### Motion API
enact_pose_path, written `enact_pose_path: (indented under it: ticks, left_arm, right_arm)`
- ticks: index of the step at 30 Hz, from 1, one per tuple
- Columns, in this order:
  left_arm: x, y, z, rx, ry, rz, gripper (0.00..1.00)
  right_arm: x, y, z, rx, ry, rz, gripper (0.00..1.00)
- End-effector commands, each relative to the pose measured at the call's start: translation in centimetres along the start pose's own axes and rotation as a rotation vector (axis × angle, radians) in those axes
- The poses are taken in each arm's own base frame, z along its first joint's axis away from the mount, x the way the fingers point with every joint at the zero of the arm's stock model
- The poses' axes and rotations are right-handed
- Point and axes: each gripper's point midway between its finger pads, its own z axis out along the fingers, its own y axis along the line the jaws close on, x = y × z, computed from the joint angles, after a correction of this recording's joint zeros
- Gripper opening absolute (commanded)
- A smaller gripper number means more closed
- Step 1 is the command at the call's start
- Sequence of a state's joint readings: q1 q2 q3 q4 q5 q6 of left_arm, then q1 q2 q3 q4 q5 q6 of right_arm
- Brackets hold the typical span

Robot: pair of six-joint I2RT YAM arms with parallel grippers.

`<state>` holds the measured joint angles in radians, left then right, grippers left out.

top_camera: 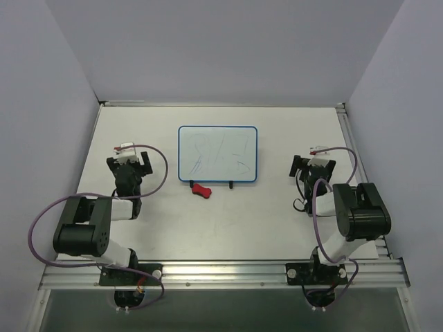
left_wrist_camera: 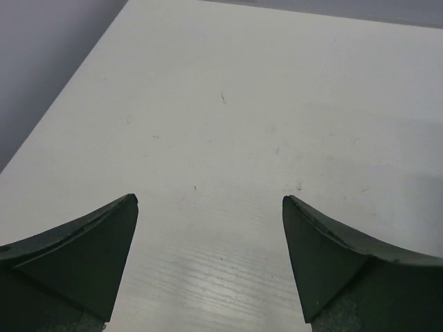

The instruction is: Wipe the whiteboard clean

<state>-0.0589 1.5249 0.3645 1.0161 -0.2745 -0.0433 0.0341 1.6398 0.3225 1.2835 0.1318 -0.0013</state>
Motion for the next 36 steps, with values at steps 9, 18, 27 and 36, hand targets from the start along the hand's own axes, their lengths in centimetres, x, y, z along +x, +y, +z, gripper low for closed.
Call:
enact_pose_path:
  ticks: [9, 18, 27, 36]
  left_arm:
    - [-7.1, 2.6, -1.9, -0.413, -0.068, -0.02, 0.94]
    - [-8.4, 0.2, -1.6, -0.454, 0.116, -0.292, 0.94]
    - [-4.5, -3.4, -0.3, -0.143, 0.291, -0.382, 0.94]
    - [-2.9, -6.6, 0.3, 0.039, 0.356, -0.437, 0.94]
  right_arm:
    - [-8.0, -4.4, -2.7, 0.341, -0.099, 0.296, 1.0]
    - [-10.9, 3.0, -6.7, -0.112, 0.13, 0.512, 0.99]
    - [-12.2, 13.4, -13.3, -0.391, 0.209, 0.225, 1.0]
    - [-7.8, 26.7, -18.2, -0.612, 0.344, -0.197, 0.93]
